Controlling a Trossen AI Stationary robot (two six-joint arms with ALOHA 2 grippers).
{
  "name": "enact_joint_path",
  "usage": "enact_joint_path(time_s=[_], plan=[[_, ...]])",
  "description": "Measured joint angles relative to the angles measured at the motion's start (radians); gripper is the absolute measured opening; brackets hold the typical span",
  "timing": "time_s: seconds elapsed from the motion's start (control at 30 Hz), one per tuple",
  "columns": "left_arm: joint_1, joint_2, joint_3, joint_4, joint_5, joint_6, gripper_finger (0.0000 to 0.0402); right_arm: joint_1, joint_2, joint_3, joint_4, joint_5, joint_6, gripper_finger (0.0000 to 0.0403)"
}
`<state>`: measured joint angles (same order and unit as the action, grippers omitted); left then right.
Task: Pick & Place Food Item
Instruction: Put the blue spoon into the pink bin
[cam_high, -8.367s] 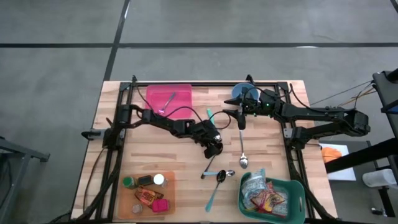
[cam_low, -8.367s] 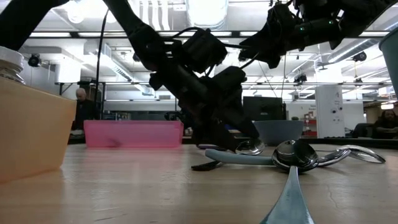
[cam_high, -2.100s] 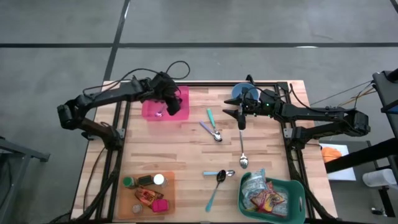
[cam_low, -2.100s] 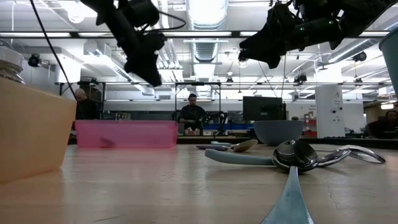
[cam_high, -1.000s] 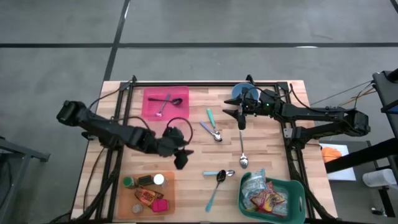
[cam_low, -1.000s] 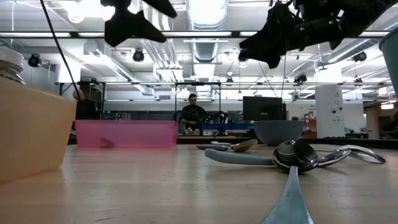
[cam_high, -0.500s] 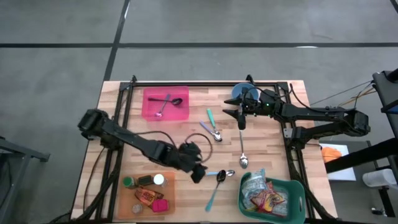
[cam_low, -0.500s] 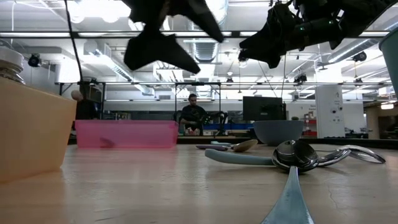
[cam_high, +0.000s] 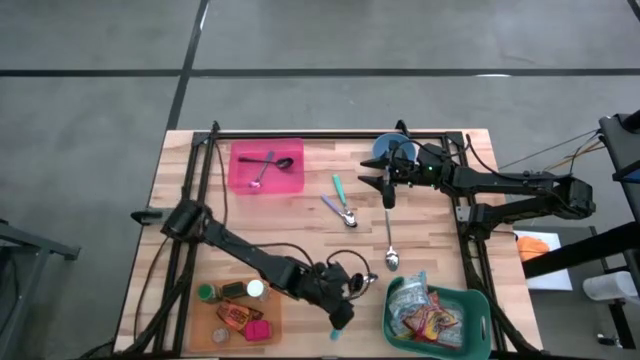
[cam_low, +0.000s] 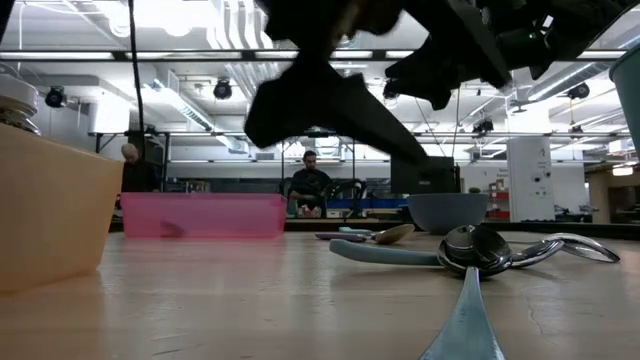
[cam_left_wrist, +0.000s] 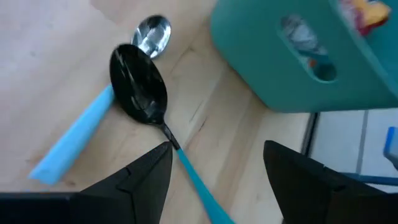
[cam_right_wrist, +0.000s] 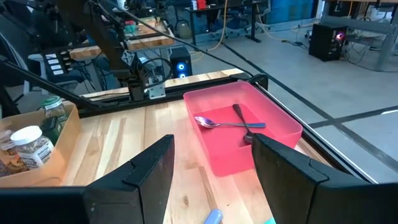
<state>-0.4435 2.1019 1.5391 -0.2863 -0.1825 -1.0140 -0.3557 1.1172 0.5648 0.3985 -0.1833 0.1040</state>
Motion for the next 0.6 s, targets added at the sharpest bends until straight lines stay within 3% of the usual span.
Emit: enact_joint_path(time_s=[0.2, 0.6], plan=[[0.001, 0.093, 0.074, 0.001, 0.046, -0.008, 0.0253, 0.000, 0.000, 0.000, 0.001, 0.000, 0.000, 0.0211], [-0.001, 0.126, 0.074, 0.007, 0.051, -0.068, 0.0253, 0.000, 0.000, 0.000, 0.000, 0.000, 0.000, 0.0211]])
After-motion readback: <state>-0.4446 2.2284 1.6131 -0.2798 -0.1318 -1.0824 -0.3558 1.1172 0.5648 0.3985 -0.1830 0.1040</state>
